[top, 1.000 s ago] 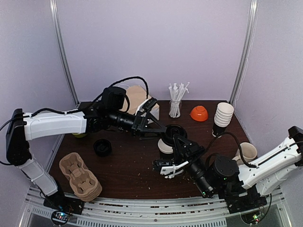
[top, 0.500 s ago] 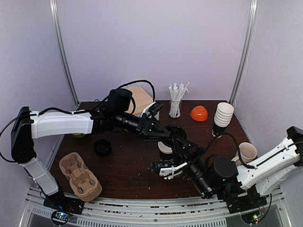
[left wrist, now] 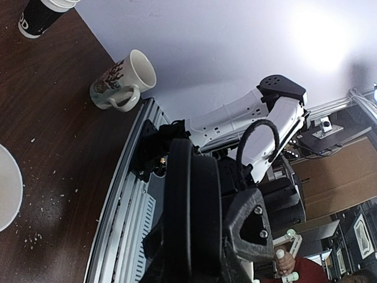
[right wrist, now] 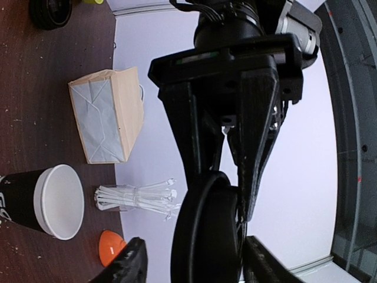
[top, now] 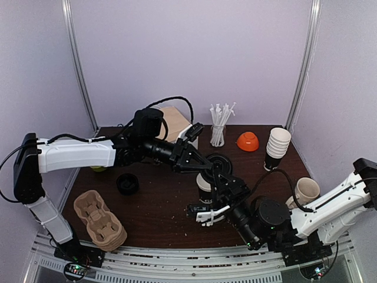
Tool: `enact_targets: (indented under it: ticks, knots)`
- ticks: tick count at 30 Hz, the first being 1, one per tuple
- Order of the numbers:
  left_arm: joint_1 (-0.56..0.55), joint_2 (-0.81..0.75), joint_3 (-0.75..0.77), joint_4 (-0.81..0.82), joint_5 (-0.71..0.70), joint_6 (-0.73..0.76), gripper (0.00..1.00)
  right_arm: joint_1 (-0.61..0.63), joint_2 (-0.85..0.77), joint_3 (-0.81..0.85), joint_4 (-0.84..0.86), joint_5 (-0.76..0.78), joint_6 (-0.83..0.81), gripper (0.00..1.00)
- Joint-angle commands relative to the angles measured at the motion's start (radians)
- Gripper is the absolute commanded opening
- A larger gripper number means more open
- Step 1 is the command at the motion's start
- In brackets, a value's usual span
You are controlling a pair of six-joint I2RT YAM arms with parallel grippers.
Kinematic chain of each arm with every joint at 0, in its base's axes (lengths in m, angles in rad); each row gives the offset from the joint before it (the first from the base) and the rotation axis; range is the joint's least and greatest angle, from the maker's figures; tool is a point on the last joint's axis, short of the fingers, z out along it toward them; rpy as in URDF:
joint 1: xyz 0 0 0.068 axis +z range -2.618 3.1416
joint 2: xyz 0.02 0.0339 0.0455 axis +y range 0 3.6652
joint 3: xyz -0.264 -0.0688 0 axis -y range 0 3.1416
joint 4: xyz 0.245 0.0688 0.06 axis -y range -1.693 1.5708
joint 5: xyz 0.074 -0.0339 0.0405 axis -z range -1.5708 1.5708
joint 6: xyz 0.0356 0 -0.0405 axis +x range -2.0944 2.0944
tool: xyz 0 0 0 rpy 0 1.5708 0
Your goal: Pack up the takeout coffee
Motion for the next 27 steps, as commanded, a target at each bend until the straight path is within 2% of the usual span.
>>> enact_targets:
  ticks: [1,5,10,12,14,19,22,27]
  knots:
    - [0.009,-0.031,0.026,0.077,-0.028,0.016,0.13,0.011,-0.006,0.055,-0.09,0.049,0.116,0.67]
    - [0.037,-0.046,0.003,0.136,-0.053,-0.021,0.11,0.019,-0.047,0.131,-0.375,0.043,0.335,0.82]
    - [0.092,-0.07,-0.015,0.159,-0.106,-0.027,0.11,0.023,-0.08,0.316,-0.836,-0.032,0.76,0.88]
    - [0.125,-0.092,-0.039,0.165,-0.147,-0.034,0.11,0.017,-0.101,0.37,-0.952,-0.105,0.94,0.88]
    - [0.15,-0.119,-0.073,0.198,-0.187,-0.057,0.11,-0.003,-0.128,0.388,-0.981,-0.181,1.084,0.88]
    - [0.18,-0.162,-0.134,0.239,-0.236,-0.05,0.1,-0.142,-0.212,0.439,-1.071,-0.418,1.386,0.86]
    - [0.186,-0.184,-0.169,0.251,-0.234,-0.027,0.11,-0.284,-0.28,0.453,-1.079,-0.598,1.595,0.86]
    - [0.186,-0.2,-0.217,0.276,-0.183,0.022,0.11,-0.524,-0.369,0.386,-0.978,-0.879,1.898,0.94]
